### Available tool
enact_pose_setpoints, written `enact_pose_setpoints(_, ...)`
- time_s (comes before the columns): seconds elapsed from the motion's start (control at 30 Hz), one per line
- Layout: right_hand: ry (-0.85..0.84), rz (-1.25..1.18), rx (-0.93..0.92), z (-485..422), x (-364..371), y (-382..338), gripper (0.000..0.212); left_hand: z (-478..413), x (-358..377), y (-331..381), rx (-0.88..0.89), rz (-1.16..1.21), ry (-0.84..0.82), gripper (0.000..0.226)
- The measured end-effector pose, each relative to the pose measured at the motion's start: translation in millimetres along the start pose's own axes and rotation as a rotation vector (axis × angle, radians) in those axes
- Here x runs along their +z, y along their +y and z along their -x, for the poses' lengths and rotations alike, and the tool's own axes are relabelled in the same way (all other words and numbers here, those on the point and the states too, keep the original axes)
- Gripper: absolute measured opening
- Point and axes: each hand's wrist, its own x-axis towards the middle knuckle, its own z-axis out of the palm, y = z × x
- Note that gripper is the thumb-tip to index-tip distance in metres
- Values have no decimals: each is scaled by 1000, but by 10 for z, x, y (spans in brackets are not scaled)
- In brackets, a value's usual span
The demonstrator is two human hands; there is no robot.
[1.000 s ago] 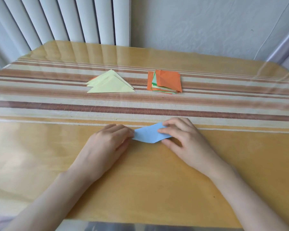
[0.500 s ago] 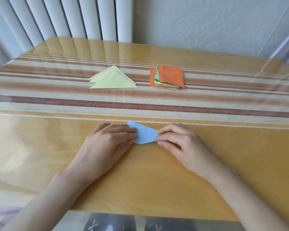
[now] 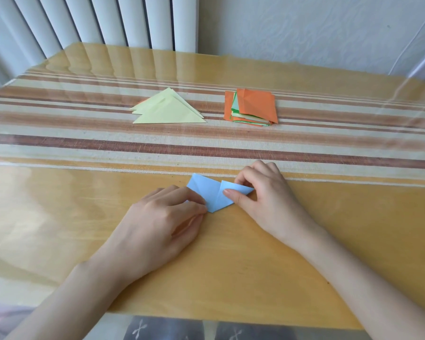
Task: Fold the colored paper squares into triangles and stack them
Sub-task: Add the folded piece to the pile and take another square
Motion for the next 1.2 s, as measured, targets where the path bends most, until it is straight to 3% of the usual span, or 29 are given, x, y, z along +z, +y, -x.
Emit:
enact_pose_setpoints(0.23, 41, 98, 4, 5, 39, -13, 29, 15, -14, 60, 44, -93, -110, 39)
enact_pose_setpoints(0.63, 103, 117, 0, 33, 23, 67, 23, 23, -1, 64, 37, -105, -113, 38)
enact_pose_setpoints(0.73, 142, 110, -151, 113, -96, 37, 29, 30, 2, 67, 33, -112, -115, 37)
enact_pose_setpoints(0.83, 13, 171, -360, 281, -130, 46, 39, 23, 2, 66, 31, -107, -112, 37)
enact_pose_setpoints(0.9, -29, 254, -396, 317, -105, 103, 50, 14, 3, 66, 33, -106, -108, 38)
enact_pose_setpoints(1.07, 132, 322, -286, 271, -161, 195, 55, 3, -3, 68, 20, -107, -124, 37)
enact_pose_setpoints(1.2, 166, 198, -188, 266, -168, 184, 50, 12, -14, 71, 1, -80, -141, 37)
